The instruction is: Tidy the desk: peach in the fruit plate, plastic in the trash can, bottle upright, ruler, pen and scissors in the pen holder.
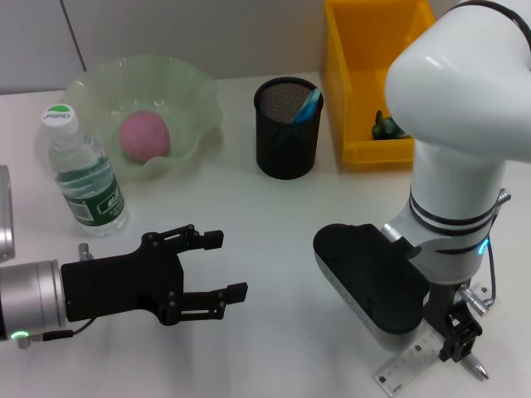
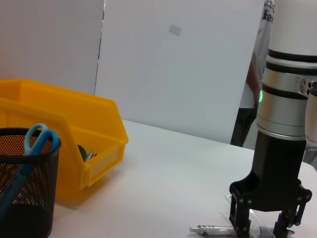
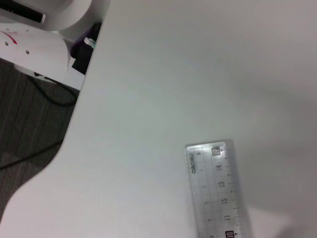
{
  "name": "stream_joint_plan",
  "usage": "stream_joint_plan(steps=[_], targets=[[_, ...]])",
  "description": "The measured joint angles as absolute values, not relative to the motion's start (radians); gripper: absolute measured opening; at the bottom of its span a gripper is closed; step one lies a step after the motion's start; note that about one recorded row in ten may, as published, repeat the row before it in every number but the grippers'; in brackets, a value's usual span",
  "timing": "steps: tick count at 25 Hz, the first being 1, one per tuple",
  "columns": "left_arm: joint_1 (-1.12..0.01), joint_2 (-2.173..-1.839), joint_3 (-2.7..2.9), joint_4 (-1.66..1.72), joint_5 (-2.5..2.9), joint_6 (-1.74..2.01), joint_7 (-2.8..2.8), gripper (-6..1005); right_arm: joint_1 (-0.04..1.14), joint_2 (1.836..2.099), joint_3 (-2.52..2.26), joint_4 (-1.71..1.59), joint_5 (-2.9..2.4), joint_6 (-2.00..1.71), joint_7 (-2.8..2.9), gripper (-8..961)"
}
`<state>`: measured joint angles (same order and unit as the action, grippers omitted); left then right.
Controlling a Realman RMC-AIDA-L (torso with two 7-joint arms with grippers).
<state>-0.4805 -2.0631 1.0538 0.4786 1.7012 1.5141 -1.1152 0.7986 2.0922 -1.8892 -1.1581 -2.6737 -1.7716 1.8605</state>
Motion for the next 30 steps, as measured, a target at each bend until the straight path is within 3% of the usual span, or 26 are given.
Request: stream_joint_plan(steps=[30], targets=[[-0.477,-2.063,1.054,0.479,1.701,1.517,-1.115,861,0.795,2.092,-1.908,-1.161,-2.674,-1.782,1.874,581]])
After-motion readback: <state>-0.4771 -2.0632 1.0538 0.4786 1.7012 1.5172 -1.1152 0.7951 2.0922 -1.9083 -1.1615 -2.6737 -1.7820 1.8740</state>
